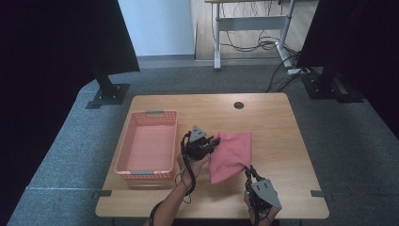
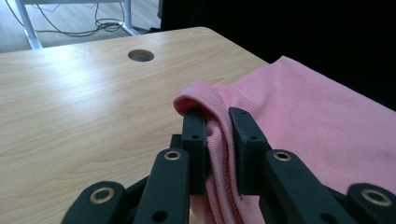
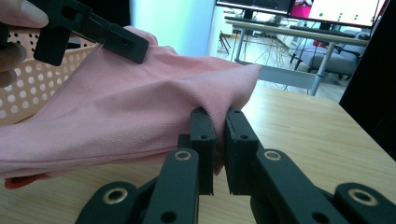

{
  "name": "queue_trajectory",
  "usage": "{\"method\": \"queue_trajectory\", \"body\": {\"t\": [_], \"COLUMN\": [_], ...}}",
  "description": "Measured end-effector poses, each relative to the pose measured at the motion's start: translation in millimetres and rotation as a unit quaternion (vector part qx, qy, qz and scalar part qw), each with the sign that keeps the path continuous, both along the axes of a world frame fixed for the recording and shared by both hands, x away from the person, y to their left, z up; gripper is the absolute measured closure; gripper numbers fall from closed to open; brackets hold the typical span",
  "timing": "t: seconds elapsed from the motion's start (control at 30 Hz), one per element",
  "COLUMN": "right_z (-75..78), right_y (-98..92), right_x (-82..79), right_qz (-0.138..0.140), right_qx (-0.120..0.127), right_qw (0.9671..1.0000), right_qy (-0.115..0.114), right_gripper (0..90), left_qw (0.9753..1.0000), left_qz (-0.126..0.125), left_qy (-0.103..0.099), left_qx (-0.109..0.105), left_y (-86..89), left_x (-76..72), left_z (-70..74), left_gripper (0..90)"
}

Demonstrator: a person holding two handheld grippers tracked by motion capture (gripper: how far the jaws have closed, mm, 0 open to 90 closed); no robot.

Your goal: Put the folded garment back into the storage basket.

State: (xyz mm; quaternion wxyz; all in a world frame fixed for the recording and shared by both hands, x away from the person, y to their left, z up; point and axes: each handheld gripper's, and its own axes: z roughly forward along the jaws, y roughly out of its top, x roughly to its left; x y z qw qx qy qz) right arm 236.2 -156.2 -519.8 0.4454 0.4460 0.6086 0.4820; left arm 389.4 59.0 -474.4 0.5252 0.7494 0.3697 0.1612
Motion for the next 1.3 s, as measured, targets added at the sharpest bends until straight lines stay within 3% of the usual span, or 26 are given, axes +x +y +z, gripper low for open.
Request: {"method": "queue_trajectory", "body": {"t": [1.3], "right_z": [3.9], "right_y": [18.7], "right_x": [8.0], "right_qz": [0.018], "right_qx": [-0.012], "right_qw": [0.9998], "right_qy": [-0.001], "right_gripper": [83.0], "left_qw": [0.9998], "left_qz": [0.017], "left_qy": [-0.006], "left_qx": [0.012], "left_y": [18.7], "left_x": [1.8], "left_z": [7.6], "left_gripper": [76.8]}}
